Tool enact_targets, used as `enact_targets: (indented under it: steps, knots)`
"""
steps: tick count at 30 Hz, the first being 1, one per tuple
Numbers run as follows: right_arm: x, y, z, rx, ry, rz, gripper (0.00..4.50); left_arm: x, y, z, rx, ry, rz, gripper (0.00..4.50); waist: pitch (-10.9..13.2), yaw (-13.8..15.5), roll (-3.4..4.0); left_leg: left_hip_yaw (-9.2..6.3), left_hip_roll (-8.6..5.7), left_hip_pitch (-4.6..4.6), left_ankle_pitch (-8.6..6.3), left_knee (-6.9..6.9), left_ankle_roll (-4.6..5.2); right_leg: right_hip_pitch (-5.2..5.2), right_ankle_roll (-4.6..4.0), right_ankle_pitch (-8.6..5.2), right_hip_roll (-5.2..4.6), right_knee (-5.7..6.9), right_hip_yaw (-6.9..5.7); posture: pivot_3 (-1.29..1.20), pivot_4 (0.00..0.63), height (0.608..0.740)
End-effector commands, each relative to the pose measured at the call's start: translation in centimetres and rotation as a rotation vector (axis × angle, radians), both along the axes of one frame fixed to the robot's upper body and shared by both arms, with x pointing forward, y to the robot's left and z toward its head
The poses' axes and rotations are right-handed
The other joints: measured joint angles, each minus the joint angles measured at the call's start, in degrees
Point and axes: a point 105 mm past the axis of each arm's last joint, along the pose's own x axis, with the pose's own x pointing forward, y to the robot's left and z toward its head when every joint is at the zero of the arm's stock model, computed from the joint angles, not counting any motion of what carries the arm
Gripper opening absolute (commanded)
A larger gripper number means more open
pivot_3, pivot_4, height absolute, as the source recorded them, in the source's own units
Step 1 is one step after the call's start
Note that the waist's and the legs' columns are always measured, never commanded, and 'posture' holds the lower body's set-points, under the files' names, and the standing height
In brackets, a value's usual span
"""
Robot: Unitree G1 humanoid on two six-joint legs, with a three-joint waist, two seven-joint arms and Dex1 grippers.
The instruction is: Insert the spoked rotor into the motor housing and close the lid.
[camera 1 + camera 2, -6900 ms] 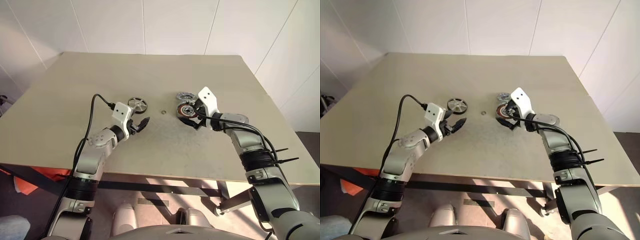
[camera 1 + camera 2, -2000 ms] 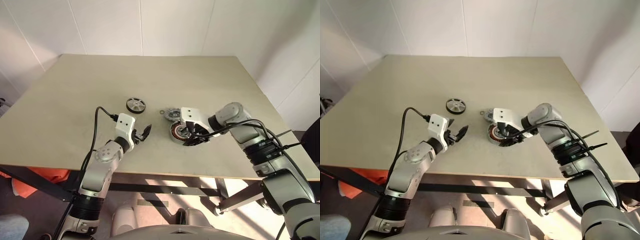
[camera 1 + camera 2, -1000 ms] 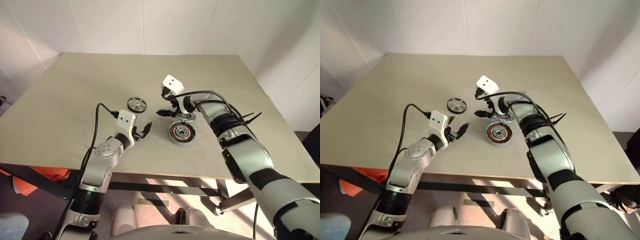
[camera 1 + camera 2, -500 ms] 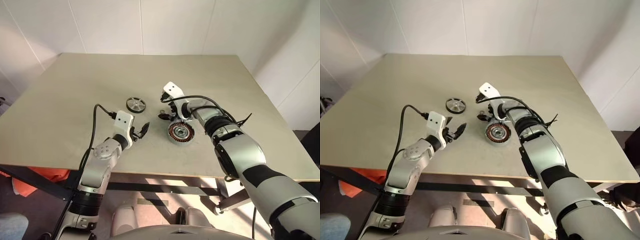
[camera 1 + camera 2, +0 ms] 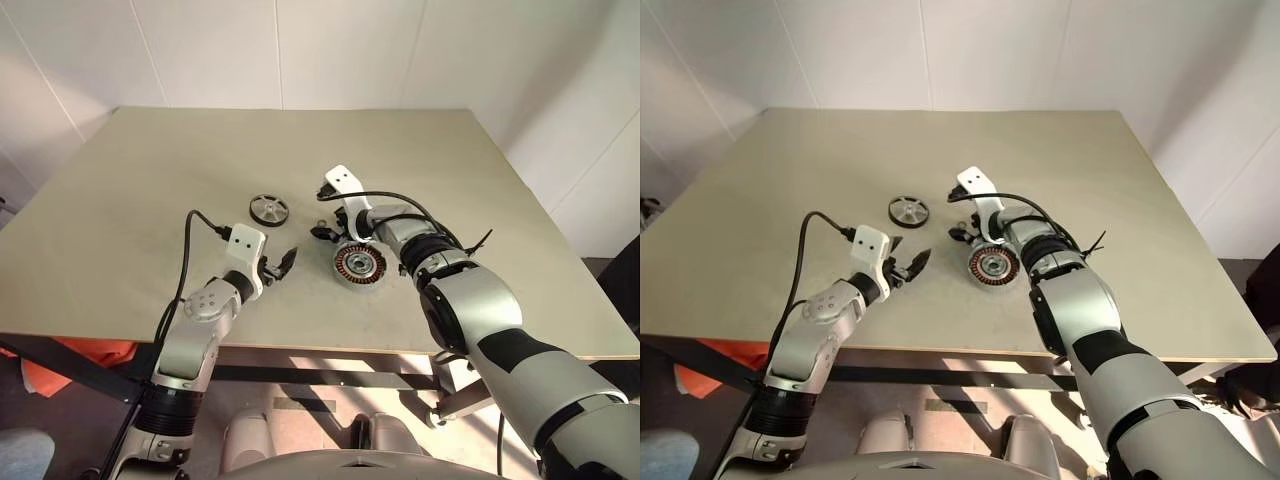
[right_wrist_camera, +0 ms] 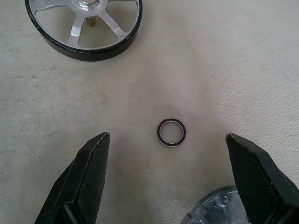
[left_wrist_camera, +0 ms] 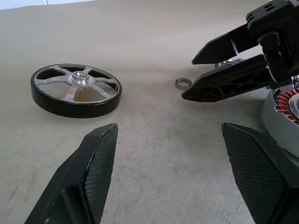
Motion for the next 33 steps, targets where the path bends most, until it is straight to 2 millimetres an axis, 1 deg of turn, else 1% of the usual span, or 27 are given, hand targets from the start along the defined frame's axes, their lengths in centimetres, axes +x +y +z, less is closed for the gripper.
enact_targets:
  steps: [1, 7, 10, 15, 21, 25, 31, 32, 33]
  knots:
    - [0.3, 0.4, 0.6, 0.009, -0.027, -0.007, 4.45, 0.0, -0.2, 1.5, 0.002, -0.056, -0.005, 3.75, 0.00, -0.02, 0.00, 0.00, 0.00, 0.00, 0.00, 0.00, 0.00, 0.00, 0.00, 0.00, 0.00, 0.00, 0.00, 0.00, 0.000, 0.740]
    - [0.2, 0.4, 0.1, -0.003, -0.026, -0.014, 4.45, -0.1, 0.0, 1.5, 0.006, -0.053, 0.005, 3.75, 0.00, -0.04, 0.00, 0.00, 0.00, 0.01, 0.00, 0.00, 0.00, 0.00, 0.00, 0.00, 0.00, 0.00, 0.00, 0.00, 0.000, 0.740]
    - [0.3, 0.5, 0.4, 0.005, -0.030, -0.014, 4.45, -0.1, 0.2, 1.5, 0.009, -0.052, 0.009, 3.75, 0.00, -0.09, 0.00, 0.00, 0.00, 0.02, 0.00, 0.00, 0.00, 0.00, 0.00, 0.00, 0.00, 0.00, 0.01, 0.00, 0.000, 0.740]
    - [0.3, 0.5, 0.6, 0.010, -0.034, -0.010, 4.45, 0.4, 0.5, 1.6, 0.018, -0.057, 0.011, 3.75, 0.00, -0.09, 0.01, 0.00, 0.00, 0.01, 0.00, 0.00, 0.00, 0.00, 0.00, 0.00, 0.00, 0.01, 0.00, 0.00, 0.000, 0.740]
    - [0.3, 1.4, 0.7, 0.016, -0.052, 0.001, 4.45, 0.2, 0.5, 1.7, 0.018, -0.061, 0.017, 3.75, 0.00, -0.12, 0.01, 0.00, 0.00, 0.02, 0.00, -0.01, 0.00, 0.00, 0.00, 0.00, 0.00, 0.00, 0.00, 0.00, 0.000, 0.740]
    - [0.2, 2.2, 0.7, 0.017, -0.059, 0.001, 4.45, -0.2, 1.1, 1.6, 0.023, -0.056, 0.041, 3.75, -0.01, -0.28, 0.02, 0.00, 0.01, 0.03, 0.00, -0.02, 0.00, 0.00, 0.00, 0.00, 0.01, -0.01, 0.01, 0.00, 0.000, 0.740]
    - [0.2, 2.2, 0.6, 0.014, -0.056, -0.021, 4.45, -0.3, 1.3, 1.7, 0.026, -0.058, 0.051, 3.75, 0.00, -0.02, 0.02, 0.00, 0.00, 0.02, 0.00, -0.02, -0.01, 0.01, 0.00, 0.00, 0.00, -0.01, 0.00, 0.00, 0.000, 0.740]
    - [0.3, 2.2, 0.6, 0.011, -0.055, -0.025, 4.07, -0.3, 1.2, 1.7, 0.026, -0.058, 0.052, 3.75, 0.00, -0.01, 0.02, 0.00, 0.00, 0.01, 0.00, -0.02, -0.01, 0.01, 0.00, 0.00, 0.00, -0.01, 0.00, 0.00, 0.000, 0.740]
    - [0.3, 2.1, 0.5, 0.009, -0.053, -0.027, 3.89, -0.4, 1.2, 1.7, 0.025, -0.058, 0.052, 3.75, 0.00, -0.03, 0.02, 0.00, -0.01, 0.01, 0.00, -0.02, -0.01, 0.01, 0.00, 0.00, 0.00, -0.01, 0.00, 0.00, 0.000, 0.740]
